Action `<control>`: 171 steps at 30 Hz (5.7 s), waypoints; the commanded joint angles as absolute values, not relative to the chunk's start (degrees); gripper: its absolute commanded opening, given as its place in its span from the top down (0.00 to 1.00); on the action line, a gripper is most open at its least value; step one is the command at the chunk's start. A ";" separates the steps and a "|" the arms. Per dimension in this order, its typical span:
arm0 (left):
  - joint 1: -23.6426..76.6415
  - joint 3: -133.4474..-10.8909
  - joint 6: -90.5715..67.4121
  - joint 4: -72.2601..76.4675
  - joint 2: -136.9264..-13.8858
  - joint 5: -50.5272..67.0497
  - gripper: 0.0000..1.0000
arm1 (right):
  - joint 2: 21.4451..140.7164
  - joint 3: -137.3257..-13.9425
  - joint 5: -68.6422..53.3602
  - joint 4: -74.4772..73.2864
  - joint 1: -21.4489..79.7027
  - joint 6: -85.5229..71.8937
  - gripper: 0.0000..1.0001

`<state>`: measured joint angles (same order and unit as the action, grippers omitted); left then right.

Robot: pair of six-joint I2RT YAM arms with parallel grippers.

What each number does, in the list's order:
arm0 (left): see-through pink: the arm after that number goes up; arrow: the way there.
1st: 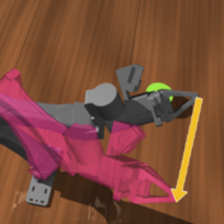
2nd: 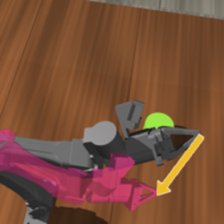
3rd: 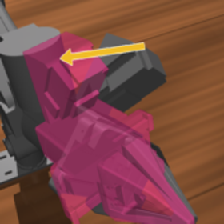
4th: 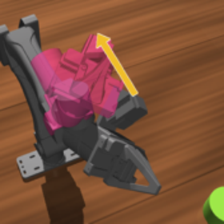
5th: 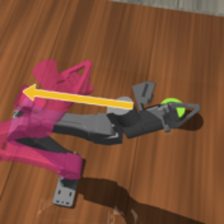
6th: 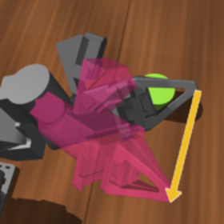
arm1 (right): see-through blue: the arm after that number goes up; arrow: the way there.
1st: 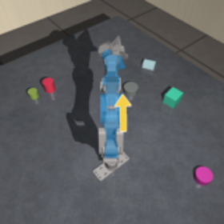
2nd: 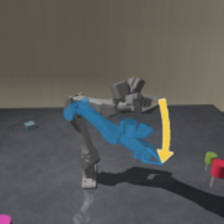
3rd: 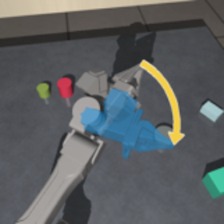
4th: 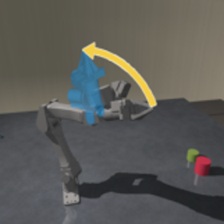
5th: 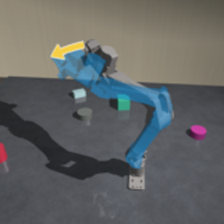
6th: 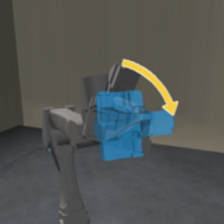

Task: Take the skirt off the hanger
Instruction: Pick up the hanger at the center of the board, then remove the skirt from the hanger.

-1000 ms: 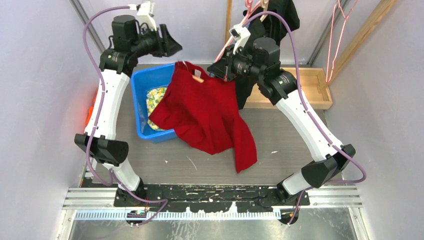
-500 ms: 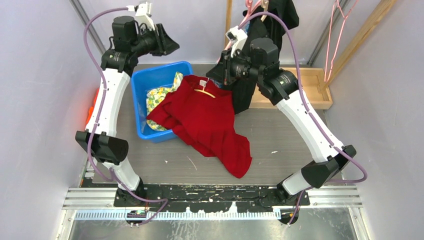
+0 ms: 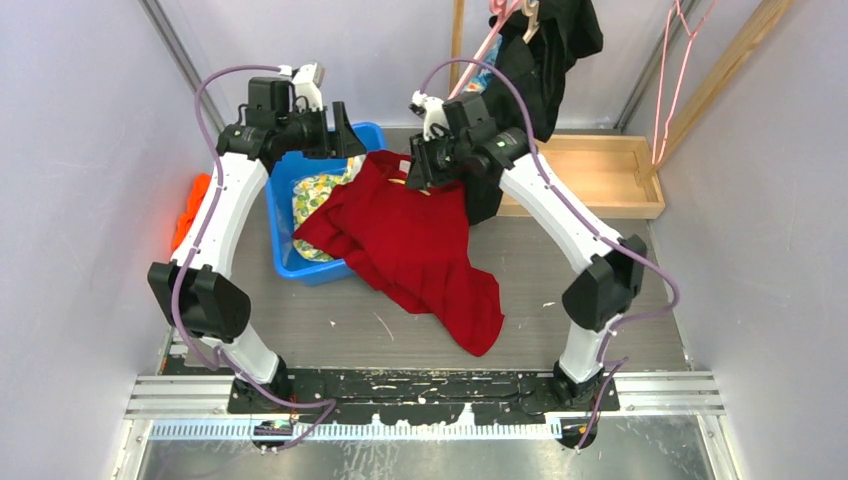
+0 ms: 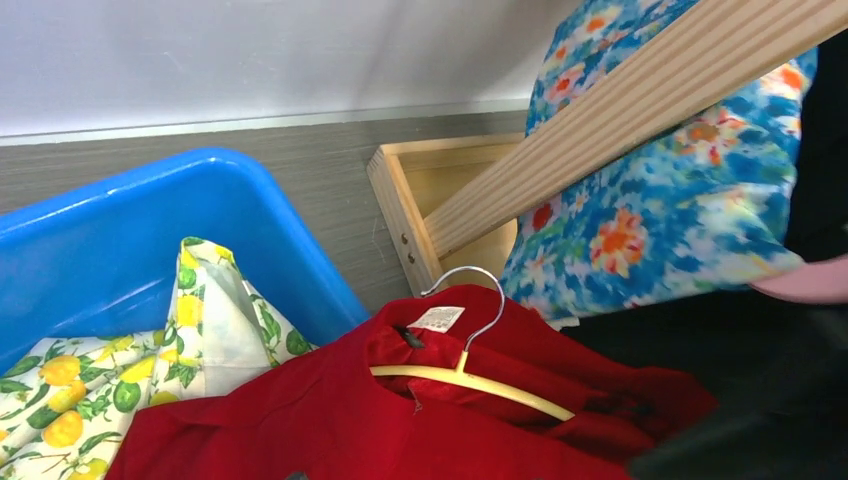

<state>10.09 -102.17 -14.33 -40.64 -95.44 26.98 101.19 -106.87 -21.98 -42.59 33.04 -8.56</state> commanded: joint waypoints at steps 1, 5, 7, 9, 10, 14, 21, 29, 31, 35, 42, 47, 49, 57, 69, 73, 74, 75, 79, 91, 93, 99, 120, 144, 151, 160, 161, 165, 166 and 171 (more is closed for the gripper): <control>10.19 -101.85 -14.29 -38.86 -91.58 29.42 0.27 | 105.59 -111.87 -17.44 -46.09 33.57 -4.52 0.70; 10.20 -100.39 -14.59 -38.57 -91.00 30.49 0.28 | 108.79 -112.29 -12.58 -46.94 33.54 -2.55 0.70; 10.16 -99.82 -14.65 -38.59 -90.75 30.73 0.28 | 109.79 -112.38 -11.46 -47.24 33.57 -1.86 0.70; 10.19 -99.29 -14.86 -38.46 -90.70 31.16 0.28 | 110.67 -112.73 -11.34 -47.29 33.54 -1.71 0.70; 10.17 -99.16 -15.02 -38.32 -90.74 31.46 0.29 | 111.18 -113.01 -11.34 -47.31 33.57 -1.80 0.70; 10.24 -98.71 -15.62 -37.86 -90.93 32.78 0.30 | 112.99 -114.64 -11.78 -47.34 33.51 -2.53 0.70; 10.20 -97.98 -15.72 -37.59 -91.04 33.52 0.30 | 115.83 -118.67 -11.50 -47.15 33.52 -2.65 0.70; 10.14 -97.47 -16.35 -37.27 -91.16 34.47 0.30 | 118.69 -117.95 -5.71 -47.51 33.55 1.50 0.58; 10.17 -97.68 -16.14 -37.44 -91.37 34.27 0.30 | 119.18 -118.35 -5.37 -47.35 33.51 1.84 0.56; 10.18 -98.36 -16.67 -37.18 -92.04 35.03 0.30 | 119.33 -120.07 -4.33 -47.11 33.57 2.51 0.53; 10.17 -97.31 -17.02 -36.83 -92.29 35.62 0.31 | 120.05 -117.47 -5.24 -46.92 33.11 3.39 0.55; 10.14 -97.32 -16.92 -36.62 -92.21 35.32 0.30 | 118.95 -117.93 -7.63 -47.13 33.09 2.11 0.84; 10.15 -97.46 -17.03 -36.49 -92.07 35.39 0.30 | 117.61 -118.33 -8.50 -47.70 33.09 2.45 0.99; 10.16 -96.69 -16.74 -36.09 -91.48 34.29 0.30 | 108.98 -120.96 -11.86 -49.99 33.77 3.37 1.00; 11.80 -100.26 -18.60 -35.96 -94.28 33.78 0.30 | 97.88 -122.10 -10.57 -48.78 36.77 2.27 1.00; 14.46 -107.08 -18.19 -38.15 -95.78 32.78 0.30 | 96.08 -118.55 -10.63 -45.52 38.54 1.40 1.00; 15.09 -108.79 -18.14 -38.38 -95.93 32.32 0.30 | 96.11 -118.50 -10.52 -45.52 39.15 1.64 1.00; 15.59 -109.94 -18.12 -38.40 -96.08 32.14 0.30 | 96.27 -118.56 -10.28 -45.71 39.75 1.93 1.00; 17.34 -112.61 -17.96 -39.16 -97.29 31.52 0.30 | 96.30 -117.55 -11.36 -45.15 41.22 1.57 1.00; 18.78 -116.56 -10.79 -50.53 -97.09 23.68 0.28 | 93.91 -115.94 -11.61 -43.82 41.96 2.62 1.00; 18.73 -117.58 -8.64 -53.41 -97.51 21.64 0.28 | 93.49 -115.58 -11.60 -43.78 41.99 2.93 1.00; 18.73 -118.23 -5.28 -56.63 -96.14 16.51 0.27 | 92.71 -114.52 -10.39 -44.05 42.00 4.43 1.00; 19.11 -118.76 -2.31 -63.20 -99.17 10.70 1.00 | 91.64 -113.36 -4.21 -44.19 41.97 6.97 1.00; 2.11 -101.37 -2.19 -53.27 -96.93 5.14 1.00 | 82.77 -105.28 7.32 -46.36 37.00 13.55 1.00; 0.83 -118.24 -6.93 -48.93 -107.91 10.41 1.00 | 77.86 -100.71 1.73 -46.95 37.00 8.48 1.00; 3.17 -115.42 -7.68 -45.97 -110.02 11.97 1.00 | 76.99 -103.34 3.92 -48.02 37.10 9.29 1.00; 3.19 -112.48 -7.21 -44.67 -109.05 11.65 1.00 | 76.68 -103.65 4.77 -48.77 37.08 9.92 1.00; 3.18 -105.01 -6.28 -42.07 -107.41 11.48 1.00 | 74.95 -104.61 5.95 -50.53 37.02 10.65 1.00; 3.28 -104.39 -6.23 -42.29 -107.30 12.20 1.00 | 74.76 -104.67 5.37 -50.20 37.00 10.31 1.00; 4.88 -106.70 -7.86 -42.07 -106.19 14.98 1.00 | 78.06 -104.41 -0.04 -45.82 37.24 7.30 1.00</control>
<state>7.66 -104.44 -11.86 -49.34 -107.57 27.62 84.77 -98.89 1.02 -48.23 38.24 8.40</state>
